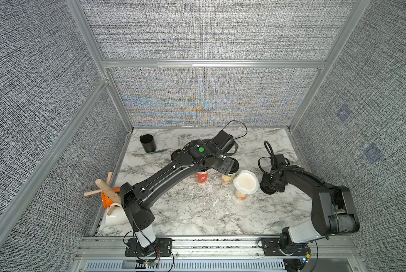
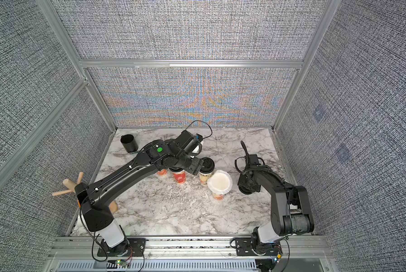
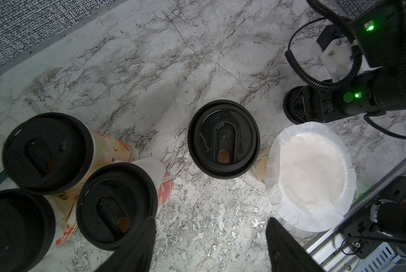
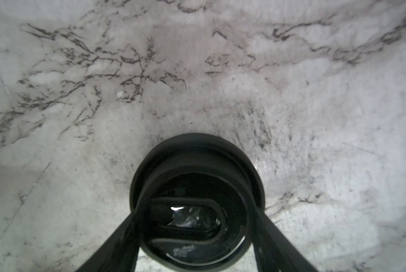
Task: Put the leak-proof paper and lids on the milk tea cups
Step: Pick up the cup lid from the center of the board, then place the cup lid on the cup.
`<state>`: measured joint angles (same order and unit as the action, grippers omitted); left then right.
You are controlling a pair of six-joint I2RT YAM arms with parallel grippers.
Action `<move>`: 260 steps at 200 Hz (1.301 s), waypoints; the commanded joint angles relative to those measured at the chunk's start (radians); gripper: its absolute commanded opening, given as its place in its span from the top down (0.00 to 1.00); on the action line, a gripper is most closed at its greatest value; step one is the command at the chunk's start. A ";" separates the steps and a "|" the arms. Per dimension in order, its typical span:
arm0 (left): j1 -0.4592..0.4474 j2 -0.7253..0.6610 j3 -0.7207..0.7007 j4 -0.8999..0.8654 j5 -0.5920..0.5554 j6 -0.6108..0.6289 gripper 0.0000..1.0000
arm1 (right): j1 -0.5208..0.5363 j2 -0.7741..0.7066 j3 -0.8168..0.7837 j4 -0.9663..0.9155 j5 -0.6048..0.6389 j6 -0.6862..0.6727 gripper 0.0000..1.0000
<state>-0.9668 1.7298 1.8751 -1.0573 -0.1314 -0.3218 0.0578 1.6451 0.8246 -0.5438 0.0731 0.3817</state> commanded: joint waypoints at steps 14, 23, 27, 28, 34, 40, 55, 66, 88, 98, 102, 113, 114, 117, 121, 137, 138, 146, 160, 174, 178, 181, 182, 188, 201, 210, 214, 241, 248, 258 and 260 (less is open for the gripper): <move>0.002 -0.011 -0.009 0.009 -0.005 0.001 0.24 | 0.003 -0.096 0.047 -0.068 0.010 -0.016 0.32; 0.003 -0.016 -0.014 0.011 -0.007 0.003 0.24 | 0.006 -0.139 0.071 -0.112 0.017 -0.022 0.32; 0.004 -0.018 -0.018 0.011 -0.008 0.001 0.24 | 0.008 -0.162 0.084 -0.134 0.021 -0.025 0.32; 0.004 -0.019 -0.018 0.011 -0.008 0.001 0.24 | 0.009 -0.168 0.088 -0.139 0.021 -0.026 0.32; 0.005 -0.022 -0.024 0.013 -0.008 0.000 0.24 | 0.012 -0.199 0.110 -0.175 0.028 -0.031 0.32; 0.007 -0.027 -0.028 0.015 -0.009 -0.001 0.24 | 0.018 -0.231 0.136 -0.211 0.032 -0.038 0.32; 0.010 -0.038 -0.040 0.023 -0.005 -0.003 0.24 | 0.040 -0.308 0.214 -0.321 0.045 -0.055 0.32; 0.013 -0.044 -0.049 0.026 -0.002 -0.003 0.24 | 0.062 -0.352 0.280 -0.397 0.048 -0.068 0.32; 0.018 -0.048 -0.057 0.029 0.003 -0.002 0.24 | 0.122 -0.405 0.413 -0.532 0.042 -0.080 0.32; 0.020 -0.048 -0.060 0.032 0.007 -0.002 0.24 | 0.159 -0.415 0.464 -0.586 0.043 -0.079 0.32; 0.020 -0.049 -0.061 0.033 0.007 -0.002 0.24 | 0.178 -0.416 0.486 -0.606 0.044 -0.077 0.33; 0.022 -0.048 -0.065 0.035 0.011 -0.001 0.24 | 0.239 -0.416 0.530 -0.653 0.047 -0.065 0.33; 0.022 -0.048 -0.065 0.036 0.011 -0.001 0.24 | 0.244 -0.416 0.534 -0.658 0.047 -0.064 0.33; 0.023 -0.049 -0.067 0.037 0.012 -0.001 0.24 | 0.265 -0.414 0.543 -0.669 0.050 -0.058 0.33; 0.023 -0.049 -0.067 0.038 0.013 -0.002 0.24 | 0.292 -0.410 0.556 -0.681 0.052 -0.052 0.33; 0.026 -0.048 -0.067 0.039 0.015 -0.001 0.24 | 0.398 -0.384 0.591 -0.716 0.047 -0.025 0.33; 0.026 -0.048 -0.067 0.039 0.016 -0.002 0.24 | 0.403 -0.382 0.593 -0.717 0.047 -0.024 0.33; 0.027 -0.048 -0.067 0.039 0.016 -0.002 0.24 | 0.453 -0.364 0.600 -0.727 0.048 -0.012 0.33; 0.028 -0.049 -0.068 0.040 0.016 -0.003 0.24 | 0.522 -0.334 0.604 -0.729 0.049 0.003 0.33; 0.030 -0.054 -0.070 0.042 0.017 -0.003 0.24 | 0.571 -0.304 0.600 -0.718 0.047 0.014 0.33; 0.030 -0.055 -0.071 0.042 0.018 -0.004 0.24 | 0.582 -0.295 0.598 -0.713 0.045 0.015 0.33; 0.030 -0.055 -0.073 0.042 0.017 -0.005 0.24 | 0.591 -0.288 0.596 -0.709 0.045 0.016 0.33; 0.030 -0.056 -0.073 0.042 0.017 -0.005 0.24 | 0.593 -0.286 0.597 -0.708 0.045 0.016 0.33; 0.030 -0.057 -0.075 0.042 0.017 -0.005 0.24 | 0.606 -0.273 0.596 -0.699 0.045 0.018 0.33; 0.031 -0.063 -0.080 0.042 0.015 -0.005 0.24 | 0.622 -0.246 0.595 -0.680 0.045 0.019 0.33; 0.032 -0.066 -0.086 0.042 0.015 -0.005 0.24 | 0.627 -0.229 0.595 -0.669 0.045 0.017 0.33; 0.033 -0.069 -0.088 0.040 0.013 -0.004 0.24 | 0.629 -0.223 0.596 -0.665 0.045 0.016 0.33; 0.037 -0.082 -0.101 0.040 0.012 -0.004 0.24 | 0.628 -0.185 0.596 -0.645 0.051 0.008 0.33; 0.037 -0.087 -0.106 0.040 0.010 -0.006 0.24 | 0.628 -0.177 0.596 -0.644 0.051 0.003 0.33; 0.040 -0.094 -0.112 0.042 0.009 -0.005 0.24 | 0.627 -0.166 0.594 -0.639 0.050 0.000 0.33; 0.040 -0.094 -0.114 0.042 0.009 -0.006 0.24 | 0.627 -0.164 0.594 -0.639 0.049 -0.001 0.33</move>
<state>-0.9314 1.6508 1.7718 -1.0245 -0.1207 -0.3260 0.6842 1.4590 1.4197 -1.2125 0.1188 0.3893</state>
